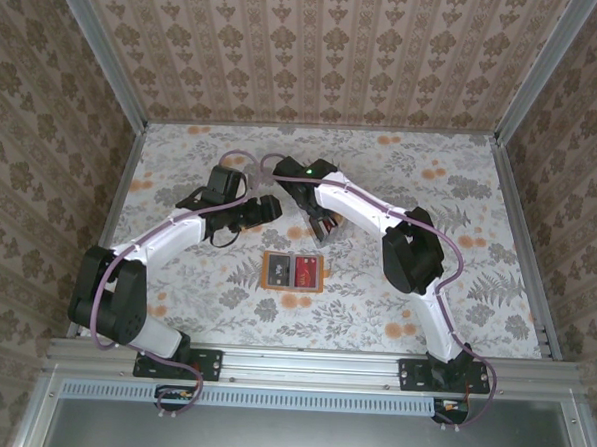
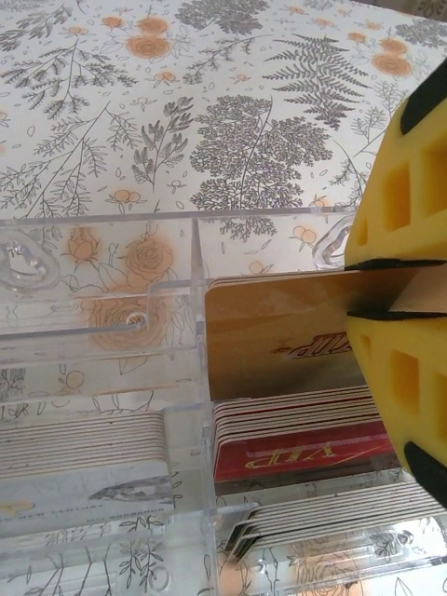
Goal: Put the credit cards into the card holder
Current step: Pick up the credit card from the storage box.
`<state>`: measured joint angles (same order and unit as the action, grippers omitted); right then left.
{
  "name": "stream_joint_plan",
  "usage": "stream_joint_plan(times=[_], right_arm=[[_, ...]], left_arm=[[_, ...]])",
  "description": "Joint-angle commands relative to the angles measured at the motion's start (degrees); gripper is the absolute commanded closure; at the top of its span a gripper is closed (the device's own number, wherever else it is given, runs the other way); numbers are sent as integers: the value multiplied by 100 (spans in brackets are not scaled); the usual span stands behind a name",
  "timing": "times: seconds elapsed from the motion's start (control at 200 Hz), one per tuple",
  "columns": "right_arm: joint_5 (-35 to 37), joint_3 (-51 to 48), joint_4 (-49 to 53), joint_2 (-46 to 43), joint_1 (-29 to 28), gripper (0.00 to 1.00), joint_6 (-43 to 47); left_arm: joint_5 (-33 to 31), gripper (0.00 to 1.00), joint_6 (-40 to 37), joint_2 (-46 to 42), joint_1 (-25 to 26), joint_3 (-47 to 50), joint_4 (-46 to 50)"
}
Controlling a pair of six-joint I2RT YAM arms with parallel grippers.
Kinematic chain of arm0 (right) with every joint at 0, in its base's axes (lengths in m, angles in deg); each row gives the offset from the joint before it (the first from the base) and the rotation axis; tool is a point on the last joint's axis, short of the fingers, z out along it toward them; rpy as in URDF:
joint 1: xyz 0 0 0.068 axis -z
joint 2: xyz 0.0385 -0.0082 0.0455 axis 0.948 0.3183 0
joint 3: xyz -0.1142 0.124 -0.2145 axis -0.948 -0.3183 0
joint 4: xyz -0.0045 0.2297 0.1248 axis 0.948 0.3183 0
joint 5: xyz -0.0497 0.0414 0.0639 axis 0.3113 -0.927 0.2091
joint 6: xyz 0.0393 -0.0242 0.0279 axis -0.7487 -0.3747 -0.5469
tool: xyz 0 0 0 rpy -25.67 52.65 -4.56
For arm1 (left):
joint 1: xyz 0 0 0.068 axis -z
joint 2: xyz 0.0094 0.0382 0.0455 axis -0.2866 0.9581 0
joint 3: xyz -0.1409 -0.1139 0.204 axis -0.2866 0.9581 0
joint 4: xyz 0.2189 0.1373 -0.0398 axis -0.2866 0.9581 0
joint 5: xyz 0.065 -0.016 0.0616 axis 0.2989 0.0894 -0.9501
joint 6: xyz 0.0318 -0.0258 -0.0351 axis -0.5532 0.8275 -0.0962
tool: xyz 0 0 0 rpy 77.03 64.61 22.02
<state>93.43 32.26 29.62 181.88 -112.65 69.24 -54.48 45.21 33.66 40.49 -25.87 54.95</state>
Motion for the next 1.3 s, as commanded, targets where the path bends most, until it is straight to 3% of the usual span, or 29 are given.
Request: stream_joint_plan(times=[0.0,0.32,0.615,0.76,1.01,1.13,1.295], right_arm=[[247,155,198,-251,-1,82,-26],[226,148,194,-344,2,85,-8],[-271,73,194,-531,8,89,-87],[-511,-17,146,-701,26,97,-210],[-893,-334,13,-1359,54,99,-717],[-1316,-782,-228,-1833,51,100,-1185],[-2500,-2348,-1678,-2875,56,100,-2089]], left_arm=[[74,16,65,-67,-54,22,22],[108,16,85,-23,-54,-29,30],[125,16,93,13,-54,-58,52],[135,17,99,13,-59,-69,79],[101,16,93,-27,-54,-91,167],[76,16,54,-70,-54,-65,278],[74,16,-12,-220,-54,105,458]])
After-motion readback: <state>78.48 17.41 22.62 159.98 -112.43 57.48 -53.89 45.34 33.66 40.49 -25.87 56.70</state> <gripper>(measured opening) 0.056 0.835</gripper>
